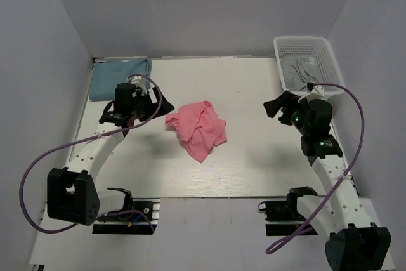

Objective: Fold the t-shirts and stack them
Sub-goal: Flatten out the tshirt

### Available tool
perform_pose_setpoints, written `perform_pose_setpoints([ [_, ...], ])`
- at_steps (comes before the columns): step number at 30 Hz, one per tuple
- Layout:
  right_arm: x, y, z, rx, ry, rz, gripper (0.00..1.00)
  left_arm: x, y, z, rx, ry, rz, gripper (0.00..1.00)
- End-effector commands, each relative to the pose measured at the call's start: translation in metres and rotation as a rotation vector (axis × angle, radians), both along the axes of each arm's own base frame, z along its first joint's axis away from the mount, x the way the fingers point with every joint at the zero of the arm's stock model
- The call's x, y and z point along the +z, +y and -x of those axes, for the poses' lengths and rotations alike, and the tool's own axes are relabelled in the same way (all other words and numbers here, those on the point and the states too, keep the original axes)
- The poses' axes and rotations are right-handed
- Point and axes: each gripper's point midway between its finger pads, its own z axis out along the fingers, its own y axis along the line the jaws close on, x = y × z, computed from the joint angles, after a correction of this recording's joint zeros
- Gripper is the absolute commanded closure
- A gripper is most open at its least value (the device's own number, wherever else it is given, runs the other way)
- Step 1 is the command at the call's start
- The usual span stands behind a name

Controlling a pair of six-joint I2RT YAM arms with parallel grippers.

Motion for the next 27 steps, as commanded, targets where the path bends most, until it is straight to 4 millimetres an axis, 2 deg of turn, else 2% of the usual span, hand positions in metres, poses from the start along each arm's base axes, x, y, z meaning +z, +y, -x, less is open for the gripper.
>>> perform_pose_setpoints([
  [1,0.014,0.009,0.004,0.062,-0.021,0.008,0.10,0.006,-0.018,0.020,-0.090,0.031,0.068,0.00],
  [3,0.004,0.011,0.008,0.098,0.006,0.028,0.10,-0.011,-0.022,0.031,-0.102,0.082,0.073,0.00],
  [5,-0.015,0.017,0.011,0.157,0.047,0.062,0.10,-0.019,-0.036,0.045,-0.158,0.112,0.098,0.00],
  [6,-0.021,0.011,0.009,0.121,0.063,0.072,0.10,-0.030,-0.041,0.053,-0.183,0.134,0.105,0.00],
  [7,-0.032,0.011,0.012,0.130,0.089,0.086,0.10,-0.025,-0.057,0.060,-0.269,0.097,0.151,0.00],
  [8,-0.044,0.010,0.010,0.125,0.118,0.090,0.10,-0.027,-0.064,0.066,-0.292,0.104,0.168,0.00],
  [10,-0.051,0.019,0.014,0.166,0.125,0.068,0.10,-0.047,-0.074,0.076,-0.315,0.168,0.140,0.00],
  [12,-0.054,0.029,0.015,0.227,0.116,0.069,0.10,-0.057,-0.069,0.069,-0.273,0.173,0.041,0.00],
  [14,-0.063,0.030,0.012,0.208,0.142,0.104,0.10,-0.070,-0.072,0.074,-0.272,0.214,-0.021,0.00],
  [16,-0.075,0.032,0.012,0.193,0.180,0.141,0.10,-0.070,-0.075,0.071,-0.266,0.195,-0.070,0.00],
  [19,-0.085,0.047,0.015,0.241,0.215,0.158,0.10,-0.084,-0.068,0.069,-0.246,0.208,-0.178,0.00],
  [20,-0.086,0.059,0.019,0.270,0.217,0.174,0.10,-0.087,-0.067,0.070,-0.247,0.219,-0.206,0.00],
  [21,-0.087,0.061,0.019,0.273,0.223,0.181,0.10,-0.098,-0.066,0.071,-0.238,0.237,-0.244,0.00],
  [24,-0.096,0.080,0.023,0.316,0.248,0.218,0.10,-0.107,-0.071,0.072,-0.272,0.251,-0.285,0.00],
  [25,-0.104,0.087,0.025,0.339,0.271,0.228,0.10,-0.108,-0.077,0.069,-0.283,0.254,-0.288,0.03],
  [27,-0.109,0.099,0.028,0.372,0.283,0.242,0.10,-0.112,-0.073,0.069,-0.266,0.268,-0.326,0.10],
])
